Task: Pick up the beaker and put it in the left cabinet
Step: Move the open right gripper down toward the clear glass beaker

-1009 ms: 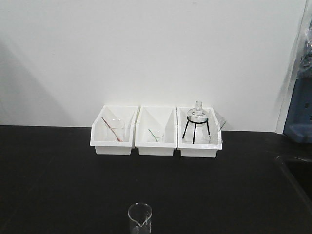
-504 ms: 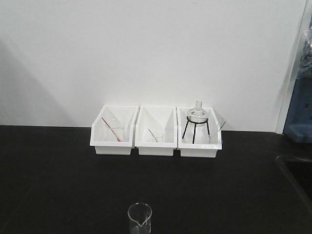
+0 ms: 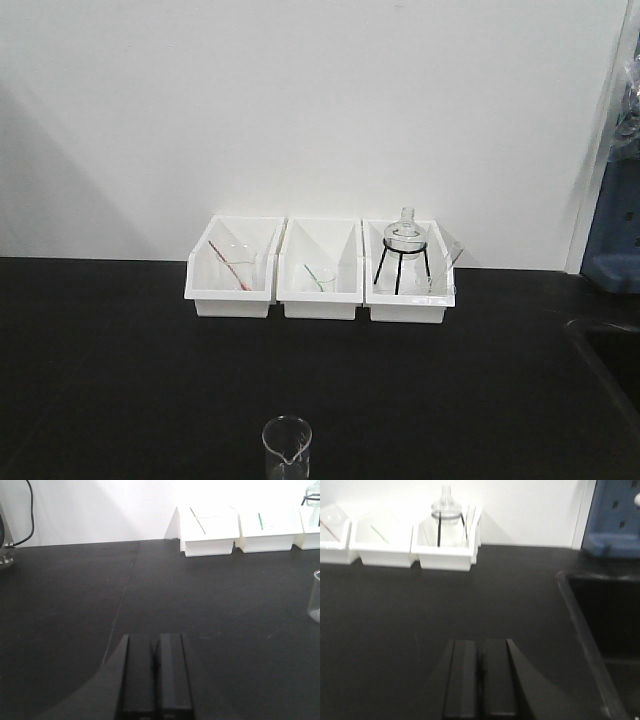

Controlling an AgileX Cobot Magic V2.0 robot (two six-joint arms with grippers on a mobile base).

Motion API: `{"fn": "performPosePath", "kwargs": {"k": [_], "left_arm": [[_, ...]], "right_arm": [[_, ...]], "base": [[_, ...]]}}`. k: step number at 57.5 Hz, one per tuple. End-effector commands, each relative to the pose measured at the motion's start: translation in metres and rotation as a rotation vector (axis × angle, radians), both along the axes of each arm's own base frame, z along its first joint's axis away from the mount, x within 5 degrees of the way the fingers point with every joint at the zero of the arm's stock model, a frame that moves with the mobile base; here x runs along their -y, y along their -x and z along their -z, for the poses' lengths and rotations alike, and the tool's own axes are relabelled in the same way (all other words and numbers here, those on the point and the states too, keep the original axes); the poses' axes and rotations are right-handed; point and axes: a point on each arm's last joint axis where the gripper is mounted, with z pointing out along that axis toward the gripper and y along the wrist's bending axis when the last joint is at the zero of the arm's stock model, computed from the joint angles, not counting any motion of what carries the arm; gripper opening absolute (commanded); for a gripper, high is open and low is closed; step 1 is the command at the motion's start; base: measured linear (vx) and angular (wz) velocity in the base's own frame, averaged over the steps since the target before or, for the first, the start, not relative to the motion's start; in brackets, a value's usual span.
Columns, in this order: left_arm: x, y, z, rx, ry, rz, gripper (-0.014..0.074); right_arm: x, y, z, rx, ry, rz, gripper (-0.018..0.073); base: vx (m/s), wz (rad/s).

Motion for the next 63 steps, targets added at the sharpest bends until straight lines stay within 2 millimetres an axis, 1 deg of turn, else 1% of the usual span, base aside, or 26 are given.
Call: {"fn": "performPosePath", "kwargs": {"k": [1,5,14,19,23,29,34,37,51,57,63], "left_arm": [[0.001,0.001,-0.012,0.108,0.014,0.016,0.0004],[0.001,0.001,-0.012,0.108,0.014,0.016,0.0004],[0.001,0.001,-0.012,0.108,0.014,0.016,0.0004],[0.001,0.001,-0.012,0.108,0.014,0.016,0.0004],[0.001,0.001,-0.012,0.108,0.014,0.016,0.0004],[0.001,0.001,-0.012,0.108,0.014,0.016,0.0004],[0.001,0.001,-0.012,0.108,0.014,0.016,0.0004],[0.001,0.001,-0.012,0.108,0.014,0.016,0.0004],[0.001,0.001,-0.012,0.108,0.014,0.016,0.0004],[0.001,0.001,-0.012,0.108,0.014,0.016,0.0004],[0.001,0.001,-0.012,0.108,0.014,0.016,0.0004]], "right_arm": [[-0.001,-0.012,-0.012,0.068,0.005,-0.015,0.0239],[-0.002,-0.017,-0.006,0.032,0.006,-0.017,0.0322],[-0.003,-0.029,0.001,0.028,0.005,-0.029,0.0503],[-0.005,-0.038,0.004,0.061,-0.006,-0.05,0.0566],[-0.013,-0.045,0.005,0.112,0.054,-0.142,0.0605],[-0.029,-0.052,0.011,0.157,0.147,-0.34,0.0613],[-0.043,-0.057,0.018,0.177,0.138,-0.508,0.0612],[-0.048,-0.063,0.022,0.168,0.114,-0.571,0.0611],[-0.061,-0.101,0.038,0.136,0.103,-0.724,0.0607],[-0.078,-0.116,0.044,0.126,0.091,-0.787,0.0606],[-0.106,-0.128,0.049,0.13,0.107,-0.861,0.0606]], "base": [[0.0,0.0],[0.0,0.0],[0.0,0.0],[0.0,0.0],[0.0,0.0],[0.0,0.0],[0.0,0.0],[0.0,0.0],[0.0,0.0],[0.0,0.0],[0.0,0.0]]}}
